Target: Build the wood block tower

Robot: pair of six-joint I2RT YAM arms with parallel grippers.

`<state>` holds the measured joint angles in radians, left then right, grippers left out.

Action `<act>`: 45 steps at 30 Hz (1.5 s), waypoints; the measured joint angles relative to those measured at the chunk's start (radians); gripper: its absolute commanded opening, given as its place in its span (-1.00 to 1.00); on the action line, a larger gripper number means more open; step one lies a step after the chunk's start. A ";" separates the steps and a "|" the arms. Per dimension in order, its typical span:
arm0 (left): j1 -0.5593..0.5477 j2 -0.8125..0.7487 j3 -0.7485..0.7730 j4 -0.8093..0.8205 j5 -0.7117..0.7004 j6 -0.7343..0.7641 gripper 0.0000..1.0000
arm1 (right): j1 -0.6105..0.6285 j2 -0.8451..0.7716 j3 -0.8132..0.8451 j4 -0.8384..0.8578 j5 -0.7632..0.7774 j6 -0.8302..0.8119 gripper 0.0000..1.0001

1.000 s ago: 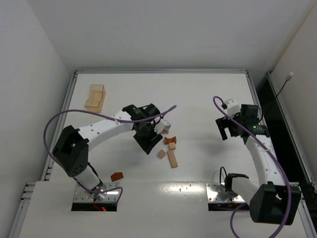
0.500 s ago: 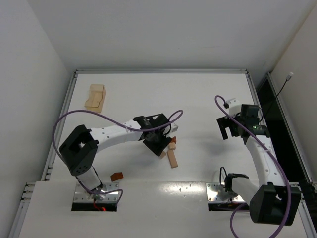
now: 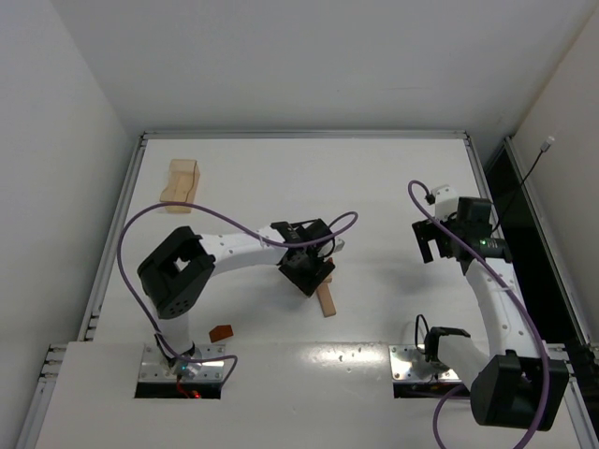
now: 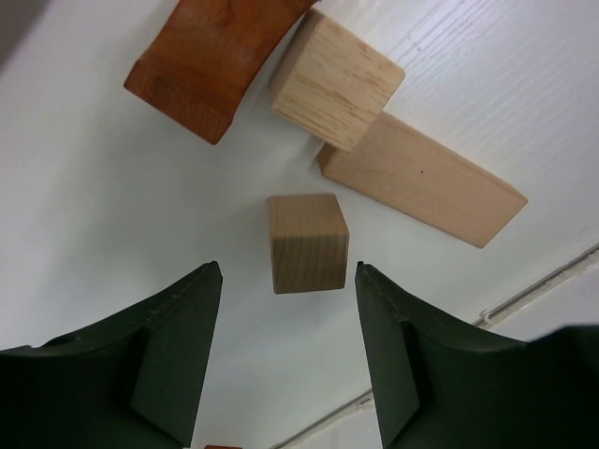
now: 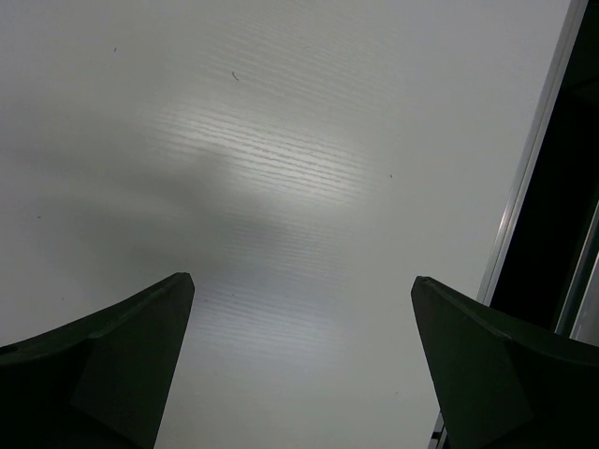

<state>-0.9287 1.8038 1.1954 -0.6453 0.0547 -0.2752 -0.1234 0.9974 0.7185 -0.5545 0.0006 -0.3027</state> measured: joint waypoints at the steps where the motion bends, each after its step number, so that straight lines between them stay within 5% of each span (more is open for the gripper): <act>1: 0.000 0.000 0.003 0.005 0.000 0.000 0.12 | 0.000 0.000 0.000 0.000 0.000 0.000 1.00; 9: 0.000 0.041 0.010 0.031 0.001 0.013 -0.24 | 0.000 0.000 0.000 0.000 0.000 0.000 1.00; 14: 0.000 0.069 0.040 0.017 0.005 0.035 -1.00 | 0.000 0.000 0.000 0.000 0.000 0.000 1.00; 21: 0.018 0.070 0.169 -0.097 0.038 0.174 -1.00 | 0.000 0.000 0.000 0.000 -0.004 -0.004 1.00; 31: 0.175 0.028 0.558 -0.422 0.148 0.747 -1.00 | 0.000 -0.008 0.000 -0.019 -0.100 -0.041 1.00; 45: 0.263 0.142 0.526 -0.511 0.123 0.991 -0.87 | 0.000 0.015 0.021 -0.023 -0.142 -0.053 1.00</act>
<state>-0.6659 1.9453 1.7210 -1.1561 0.1780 0.7158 -0.1234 1.0122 0.7395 -0.5777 -0.1410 -0.3557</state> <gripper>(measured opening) 0.302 0.994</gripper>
